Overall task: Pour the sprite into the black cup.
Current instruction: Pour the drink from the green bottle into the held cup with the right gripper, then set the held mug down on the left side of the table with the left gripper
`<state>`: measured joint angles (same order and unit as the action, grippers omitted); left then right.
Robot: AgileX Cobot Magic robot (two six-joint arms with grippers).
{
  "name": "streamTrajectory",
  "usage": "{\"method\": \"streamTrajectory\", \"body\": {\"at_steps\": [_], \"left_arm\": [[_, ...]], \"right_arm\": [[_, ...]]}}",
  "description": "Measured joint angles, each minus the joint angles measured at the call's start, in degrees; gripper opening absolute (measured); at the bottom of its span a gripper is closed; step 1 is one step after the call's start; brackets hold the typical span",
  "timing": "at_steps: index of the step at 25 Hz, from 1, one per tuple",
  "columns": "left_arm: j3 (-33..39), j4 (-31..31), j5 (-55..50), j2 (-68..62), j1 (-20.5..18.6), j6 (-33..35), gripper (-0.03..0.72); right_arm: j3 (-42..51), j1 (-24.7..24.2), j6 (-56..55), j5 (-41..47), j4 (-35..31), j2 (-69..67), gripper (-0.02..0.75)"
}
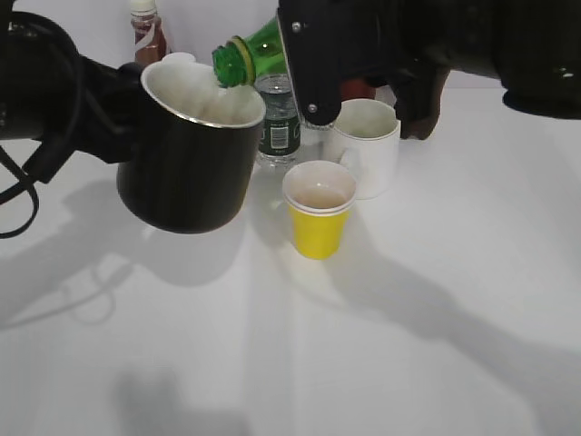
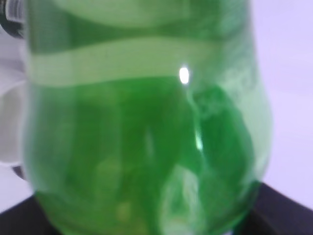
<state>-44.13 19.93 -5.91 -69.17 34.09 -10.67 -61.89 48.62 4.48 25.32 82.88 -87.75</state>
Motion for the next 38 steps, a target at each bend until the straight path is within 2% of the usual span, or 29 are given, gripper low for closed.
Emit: {"method": "streamTrajectory", "body": {"at_steps": [5,9,14,18,22,24,27,29,32,36,38], "left_arm": [[0.00,0.06,-0.04,0.00,0.00,0.00,0.049],[0.00,0.25,-0.04,0.00,0.00,0.00,0.049],[0.11,0.56,0.98,-0.23,0.00,0.00,0.049],[1.86,0.56,5.50,-0.48,-1.42,0.00,0.049],[7.21,-1.04,16.66,-0.50,-7.30,0.00,0.049],[10.61,-2.91,23.67,-1.16,-11.40,0.00,0.049],[14.72,-7.36,34.70,-4.80,-16.73,0.95,0.049],[15.75,-9.80,40.91,-8.55,-19.40,2.41,0.049],[15.93,-12.07,50.47,-15.75,-22.35,3.14,0.049],[15.93,-16.61,65.23,-26.67,-24.05,4.88,0.049],[15.72,-17.78,69.09,-31.83,-24.61,5.48,0.049]], "right_arm": [[-0.18,0.00,-2.01,0.03,-6.30,0.00,0.414],[-0.24,0.00,-2.41,-0.48,-15.46,0.00,0.414],[-0.24,-1.71,-7.10,-5.03,-34.08,1.11,0.414],[0.79,-7.28,-11.51,-11.29,-47.04,4.01,0.414],[6.97,-17.71,-12.54,-20.29,-57.42,8.70,0.414],[12.24,-23.10,-12.67,-26.87,-61.73,10.67,0.414],[20.20,-28.73,-12.72,-38.65,-67.14,11.39,0.414],[25.82,-30.93,-12.72,-45.68,-69.75,11.15,0.414],[31.34,-31.68,-12.73,-53.29,-71.57,10.08,0.414],[34.15,-31.80,-12.73,-56.31,-71.82,9.46,0.414],[34.23,-31.80,-12.78,-56.96,-72.03,9.46,0.414]]}}
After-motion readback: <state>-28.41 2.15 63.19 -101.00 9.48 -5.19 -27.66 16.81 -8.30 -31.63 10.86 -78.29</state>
